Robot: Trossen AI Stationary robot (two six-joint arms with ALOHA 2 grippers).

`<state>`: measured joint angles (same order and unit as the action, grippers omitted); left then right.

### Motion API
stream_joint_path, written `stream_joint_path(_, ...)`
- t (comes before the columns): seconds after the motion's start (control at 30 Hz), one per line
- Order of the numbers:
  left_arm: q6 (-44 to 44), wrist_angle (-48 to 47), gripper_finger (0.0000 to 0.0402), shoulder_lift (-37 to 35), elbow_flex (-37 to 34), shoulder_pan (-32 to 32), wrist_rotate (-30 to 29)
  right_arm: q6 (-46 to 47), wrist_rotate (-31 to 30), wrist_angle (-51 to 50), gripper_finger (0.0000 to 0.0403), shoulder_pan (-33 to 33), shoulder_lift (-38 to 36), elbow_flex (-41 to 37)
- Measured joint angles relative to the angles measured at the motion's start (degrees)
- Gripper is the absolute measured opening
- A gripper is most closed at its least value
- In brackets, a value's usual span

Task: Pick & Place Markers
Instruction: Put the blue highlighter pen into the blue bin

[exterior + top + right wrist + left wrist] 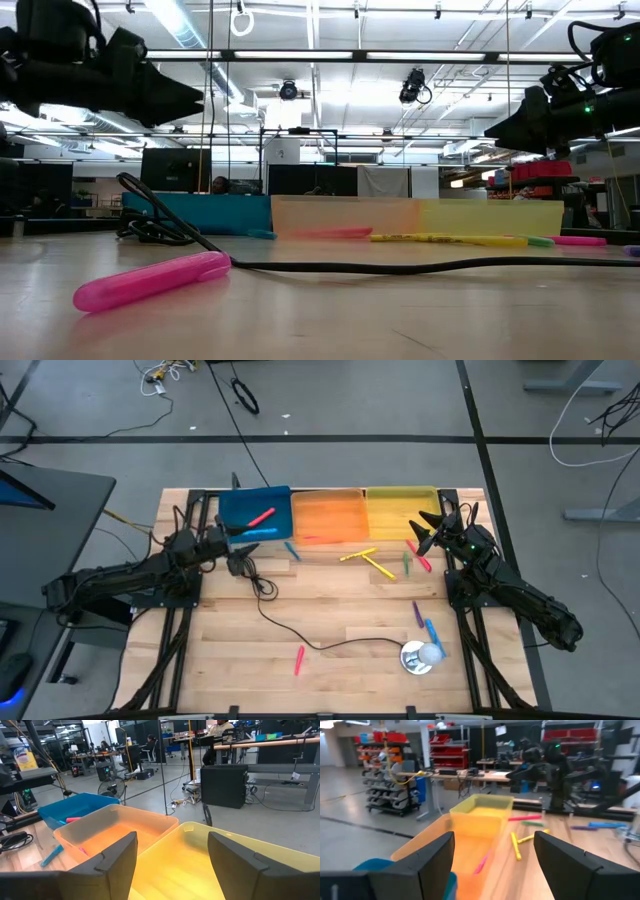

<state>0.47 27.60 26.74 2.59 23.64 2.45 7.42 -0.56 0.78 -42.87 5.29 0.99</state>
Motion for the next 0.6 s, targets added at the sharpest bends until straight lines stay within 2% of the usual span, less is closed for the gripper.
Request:
stream_joint_path(0.17, 0.04, -0.73, 0.028, -4.2, -2.08, 0.02, 1.23, 0.0, 0.01, 0.0, 0.0245, -0.01, 0.01, 0.0)
stream_joint_path(0.6, -0.45, -14.88, 0.028, -18.72, -2.08, 0.02, -1.68, -0.02, 0.01, 0.0, 0.0245, -0.01, 0.01, 0.0)
